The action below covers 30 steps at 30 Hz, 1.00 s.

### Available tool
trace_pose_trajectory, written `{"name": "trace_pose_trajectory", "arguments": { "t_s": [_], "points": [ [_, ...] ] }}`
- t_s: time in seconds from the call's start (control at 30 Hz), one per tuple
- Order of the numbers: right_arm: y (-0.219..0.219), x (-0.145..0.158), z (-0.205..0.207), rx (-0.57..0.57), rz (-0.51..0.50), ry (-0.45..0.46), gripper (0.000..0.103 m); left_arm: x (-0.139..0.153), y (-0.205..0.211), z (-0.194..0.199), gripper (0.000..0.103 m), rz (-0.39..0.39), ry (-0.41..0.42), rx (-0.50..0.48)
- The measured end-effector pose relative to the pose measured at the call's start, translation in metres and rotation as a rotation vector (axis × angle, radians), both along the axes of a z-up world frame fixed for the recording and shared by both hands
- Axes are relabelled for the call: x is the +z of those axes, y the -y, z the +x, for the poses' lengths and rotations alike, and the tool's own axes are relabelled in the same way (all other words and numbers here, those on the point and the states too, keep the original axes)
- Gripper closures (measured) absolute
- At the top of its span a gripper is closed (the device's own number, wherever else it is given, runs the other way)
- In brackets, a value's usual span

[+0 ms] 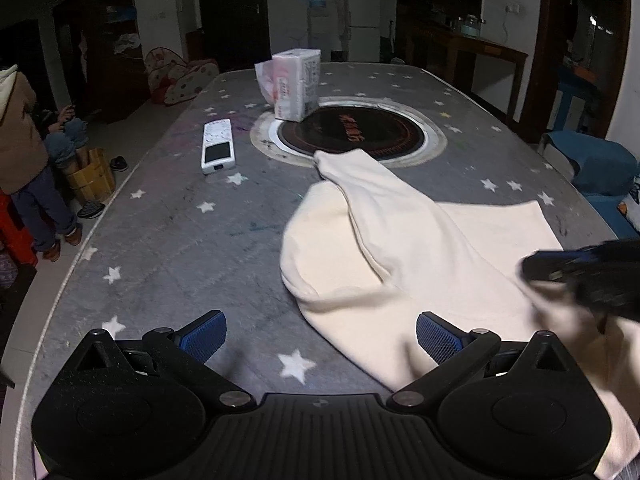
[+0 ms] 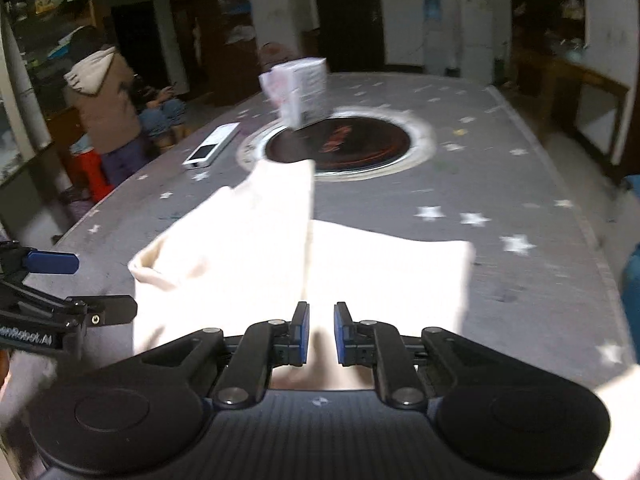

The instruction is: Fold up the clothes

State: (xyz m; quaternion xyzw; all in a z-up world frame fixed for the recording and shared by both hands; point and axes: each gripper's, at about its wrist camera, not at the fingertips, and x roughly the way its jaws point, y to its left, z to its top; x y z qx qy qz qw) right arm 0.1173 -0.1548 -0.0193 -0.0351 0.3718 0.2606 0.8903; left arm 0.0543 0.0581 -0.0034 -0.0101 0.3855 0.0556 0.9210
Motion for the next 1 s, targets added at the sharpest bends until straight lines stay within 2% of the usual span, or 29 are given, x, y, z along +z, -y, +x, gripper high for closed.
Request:
{"name": "trace_pose_trajectory", "arguments": {
  "t_s": [0.17, 0.27, 0.33, 0.37, 0.43, 0.57, 0.73, 0.83, 1.0],
  "points": [
    [-0.022, -0.016, 0.026, 0.021, 0.04, -0.063, 0.084, 0.003, -0.002, 0.01, 0.0, -0.001, 0.009, -0.007],
    [-0.029, -0.023, 0.031, 0.04, 0.036, -0.066, 0.082, 0.003, -0.006, 0.012, 0.0, -0.009, 0.004, 0.0],
    [-0.034, -0.023, 0.028, 0.056, 0.018, -0.047, 0.087, 0.004, -0.01, 0.012, 0.001, -0.018, 0.009, 0.006],
    [-0.037, -0.022, 0.026, 0.067, 0.008, -0.034, 0.1, 0.007, -0.012, 0.011, 0.001, -0.028, 0.015, 0.006],
    [-0.041, -0.018, 0.021, 0.093, 0.005, -0.016, 0.1, 0.013, -0.015, 0.007, 0.001, -0.047, 0.032, 0.003],
    [-0.049, -0.001, -0.008, 0.177, 0.023, 0.05, 0.1, 0.026, -0.019, 0.0, 0.001, -0.063, 0.07, -0.015],
    [-0.067, 0.02, -0.059, 0.339, 0.026, 0.119, 0.101, 0.036, -0.018, -0.006, 0.001, -0.09, 0.095, -0.073],
    [-0.078, 0.025, -0.09, 0.429, -0.001, 0.151, 0.101, 0.035, -0.012, -0.009, 0.004, -0.104, 0.076, -0.154],
    [-0.091, 0.022, -0.131, 0.539, -0.039, 0.184, 0.101, 0.023, -0.004, -0.018, 0.008, -0.083, 0.034, -0.213]
  ]
}}
